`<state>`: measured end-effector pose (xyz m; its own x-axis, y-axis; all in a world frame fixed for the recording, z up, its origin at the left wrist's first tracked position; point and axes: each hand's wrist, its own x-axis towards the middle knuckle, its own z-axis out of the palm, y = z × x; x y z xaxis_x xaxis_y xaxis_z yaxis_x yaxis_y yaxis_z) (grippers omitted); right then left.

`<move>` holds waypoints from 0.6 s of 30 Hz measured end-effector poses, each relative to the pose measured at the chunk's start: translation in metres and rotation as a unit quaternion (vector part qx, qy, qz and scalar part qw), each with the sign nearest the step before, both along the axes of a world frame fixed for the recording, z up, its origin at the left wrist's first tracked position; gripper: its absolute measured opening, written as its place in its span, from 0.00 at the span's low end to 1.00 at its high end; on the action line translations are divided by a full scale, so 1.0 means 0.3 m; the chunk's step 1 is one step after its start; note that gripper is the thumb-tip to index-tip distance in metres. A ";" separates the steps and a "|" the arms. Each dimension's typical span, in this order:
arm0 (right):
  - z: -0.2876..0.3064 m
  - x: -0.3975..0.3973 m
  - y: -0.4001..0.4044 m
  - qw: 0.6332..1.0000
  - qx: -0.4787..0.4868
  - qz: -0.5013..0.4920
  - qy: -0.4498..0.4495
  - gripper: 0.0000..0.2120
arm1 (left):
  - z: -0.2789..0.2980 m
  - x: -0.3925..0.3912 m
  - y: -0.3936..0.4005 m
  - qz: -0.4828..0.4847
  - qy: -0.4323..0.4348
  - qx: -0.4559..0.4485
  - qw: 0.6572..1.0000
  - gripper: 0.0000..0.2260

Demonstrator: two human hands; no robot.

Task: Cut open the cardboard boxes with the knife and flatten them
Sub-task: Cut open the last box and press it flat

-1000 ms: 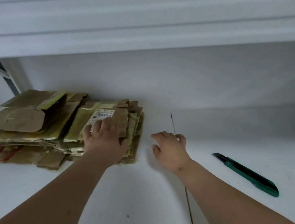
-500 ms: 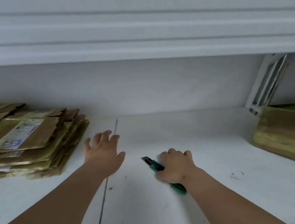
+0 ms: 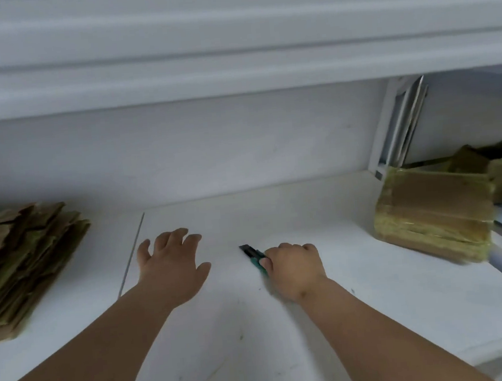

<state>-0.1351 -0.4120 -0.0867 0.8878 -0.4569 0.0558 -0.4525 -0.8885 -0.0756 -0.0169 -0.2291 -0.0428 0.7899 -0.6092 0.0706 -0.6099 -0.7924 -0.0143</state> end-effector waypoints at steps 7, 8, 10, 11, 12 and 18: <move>0.015 -0.108 -0.147 0.981 -0.037 -0.061 -0.178 0.15 | 0.030 -0.007 -0.213 -0.045 0.042 -0.035 0.998 0.26; 0.026 -0.125 -0.166 0.975 -0.047 -0.075 -0.202 0.13 | 0.033 -0.015 -0.236 -0.049 0.049 -0.041 0.997 0.26; 0.030 -0.201 -0.226 0.963 -0.065 -0.104 -0.241 0.10 | 0.032 -0.077 -0.317 -0.077 0.064 -0.039 0.994 0.26; 0.042 -0.240 -0.257 0.956 -0.074 -0.114 -0.262 0.11 | 0.034 -0.109 -0.359 -0.091 0.066 -0.037 0.993 0.26; 0.052 -0.275 -0.291 0.946 -0.083 -0.126 -0.286 0.12 | 0.041 -0.139 -0.399 -0.100 0.070 -0.034 0.992 0.27; 0.110 -0.471 -0.504 0.905 -0.105 -0.238 -0.336 0.22 | 0.102 -0.315 -0.652 -0.124 0.144 -0.047 0.981 0.29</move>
<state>-0.2765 -0.5632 -0.0538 0.3260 -0.6955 0.6403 -0.7030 -0.6312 -0.3276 -0.1114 -0.4247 -0.0123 0.6140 -0.7863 -0.0686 -0.7518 -0.6091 0.2527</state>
